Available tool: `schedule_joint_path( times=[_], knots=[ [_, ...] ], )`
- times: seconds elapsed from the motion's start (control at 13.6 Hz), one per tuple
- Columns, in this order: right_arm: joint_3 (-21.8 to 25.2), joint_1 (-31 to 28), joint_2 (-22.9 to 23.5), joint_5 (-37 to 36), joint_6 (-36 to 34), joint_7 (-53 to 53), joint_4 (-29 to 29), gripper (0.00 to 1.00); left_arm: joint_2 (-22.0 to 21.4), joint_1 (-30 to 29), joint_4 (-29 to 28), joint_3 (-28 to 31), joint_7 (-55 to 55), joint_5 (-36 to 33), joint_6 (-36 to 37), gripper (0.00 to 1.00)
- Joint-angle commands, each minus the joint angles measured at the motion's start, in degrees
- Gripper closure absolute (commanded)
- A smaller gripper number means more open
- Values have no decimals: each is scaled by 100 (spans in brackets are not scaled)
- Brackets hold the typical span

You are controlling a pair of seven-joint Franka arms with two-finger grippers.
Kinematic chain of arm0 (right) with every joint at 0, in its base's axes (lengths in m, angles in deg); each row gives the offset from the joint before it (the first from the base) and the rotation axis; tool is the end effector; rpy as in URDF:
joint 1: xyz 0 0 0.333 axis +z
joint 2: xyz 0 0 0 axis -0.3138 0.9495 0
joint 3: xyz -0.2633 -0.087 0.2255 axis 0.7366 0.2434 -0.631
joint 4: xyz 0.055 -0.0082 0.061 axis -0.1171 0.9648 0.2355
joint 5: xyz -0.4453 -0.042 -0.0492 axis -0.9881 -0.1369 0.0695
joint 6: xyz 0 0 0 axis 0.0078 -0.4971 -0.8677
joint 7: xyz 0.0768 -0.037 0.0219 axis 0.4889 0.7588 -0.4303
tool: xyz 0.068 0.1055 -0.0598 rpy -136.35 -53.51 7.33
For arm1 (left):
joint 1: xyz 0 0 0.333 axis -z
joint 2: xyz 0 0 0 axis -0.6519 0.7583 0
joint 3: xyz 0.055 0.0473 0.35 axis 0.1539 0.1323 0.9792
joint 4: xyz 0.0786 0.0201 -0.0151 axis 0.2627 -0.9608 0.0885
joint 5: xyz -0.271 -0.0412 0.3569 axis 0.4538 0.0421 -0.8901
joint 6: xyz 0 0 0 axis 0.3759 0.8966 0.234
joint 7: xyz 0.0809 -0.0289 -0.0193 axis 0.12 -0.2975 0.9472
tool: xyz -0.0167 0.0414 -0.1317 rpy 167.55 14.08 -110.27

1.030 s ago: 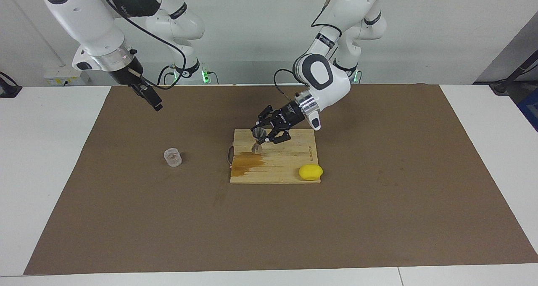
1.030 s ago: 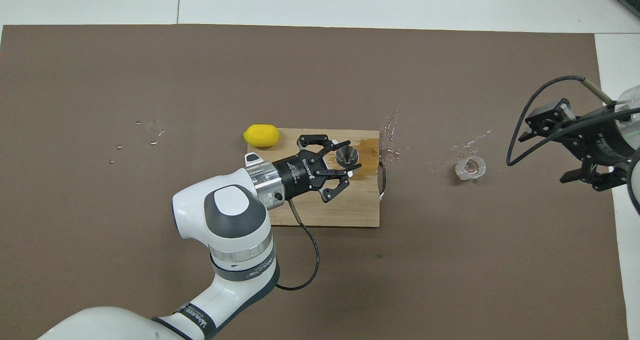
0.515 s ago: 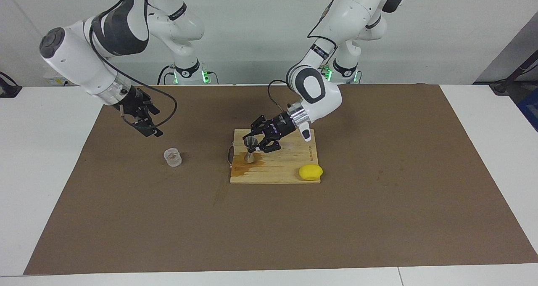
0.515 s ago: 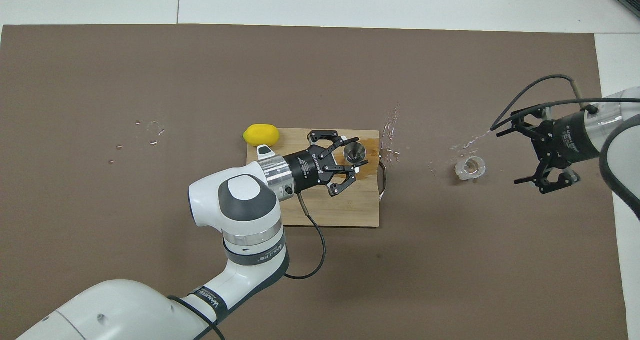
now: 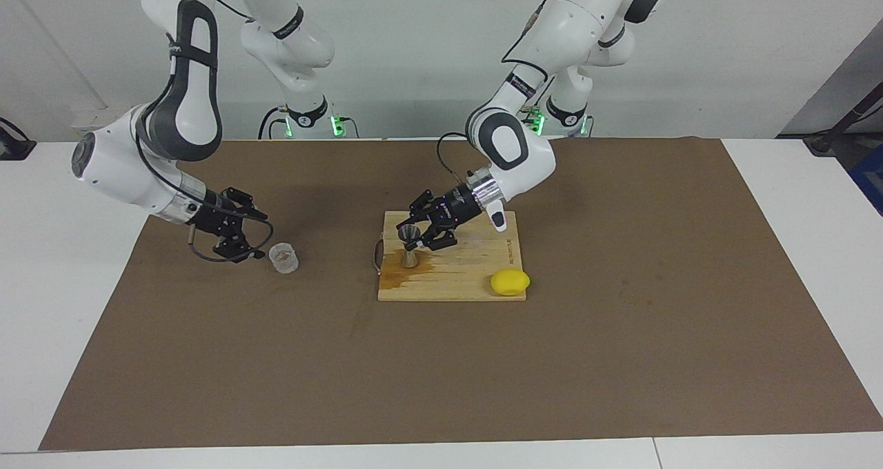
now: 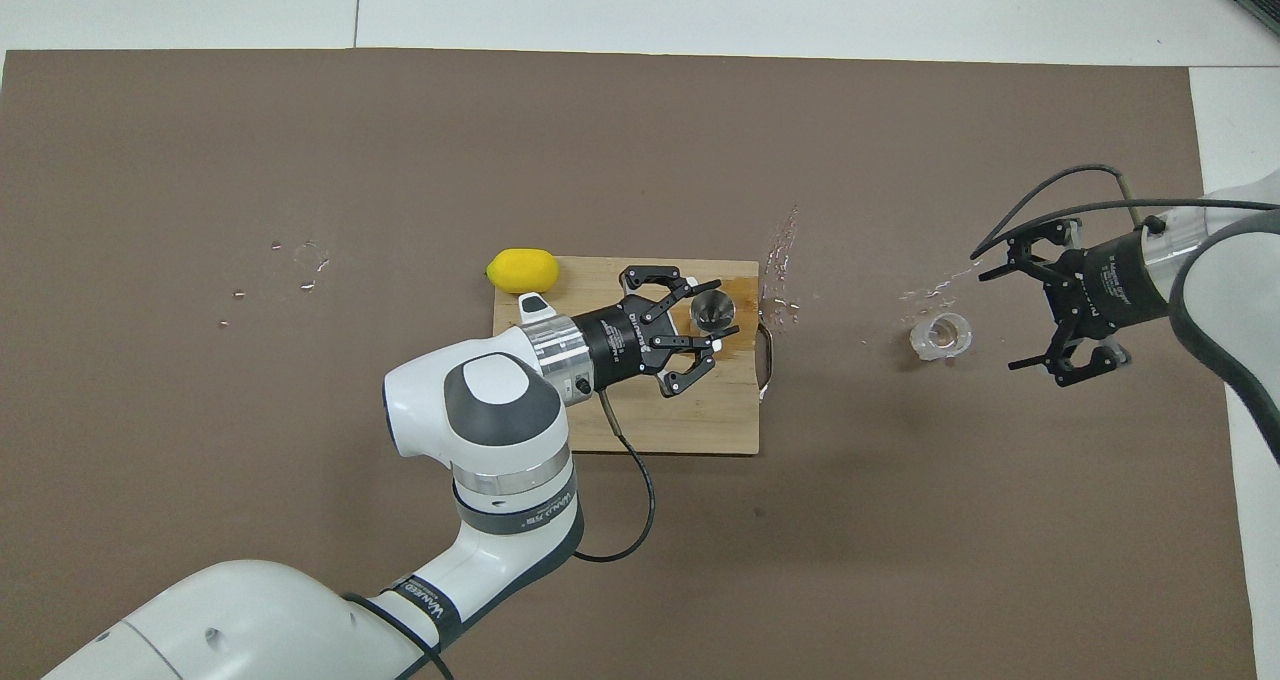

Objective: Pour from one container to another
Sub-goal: 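Lower the metal cup onto the board while the right gripper reaches the glass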

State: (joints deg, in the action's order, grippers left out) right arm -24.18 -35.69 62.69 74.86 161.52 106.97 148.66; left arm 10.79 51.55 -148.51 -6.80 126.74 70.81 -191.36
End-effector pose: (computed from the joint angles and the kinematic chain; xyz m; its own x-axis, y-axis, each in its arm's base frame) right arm 0.6212 -0.0726 0.3414 0.0811 -0.8633 -0.4981 -0.9922 -0.1173 0.0418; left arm 0.5362 -0.4576 0.3035 -0.0864 0.3586 -0.9295 0.9571 0.2888 0.0225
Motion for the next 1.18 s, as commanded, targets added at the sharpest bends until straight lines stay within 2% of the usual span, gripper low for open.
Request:
schedule_joint_path(
  times=[0.0,0.22,0.29,0.37,0.96,1.1],
  knots=[
    [-61,-184,101,241,192,-351,119,0,106,240,124,111,-159,162,-246,100],
    [-61,-325,513,575,218,-850,111,0,132,232,124,111,-168,135,-247,100],
    [-61,-404,732,698,279,-1123,76,0,132,232,124,111,-159,135,-264,93],
    [-61,-483,995,847,315,-1404,6,0,132,232,116,111,-159,144,-273,1],
    [-79,-211,1051,989,385,-1547,172,0,132,205,133,93,-168,162,-264,0],
    [-79,-211,1050,989,368,-1565,172,3,132,214,133,93,-177,179,-264,0]
  ],
)
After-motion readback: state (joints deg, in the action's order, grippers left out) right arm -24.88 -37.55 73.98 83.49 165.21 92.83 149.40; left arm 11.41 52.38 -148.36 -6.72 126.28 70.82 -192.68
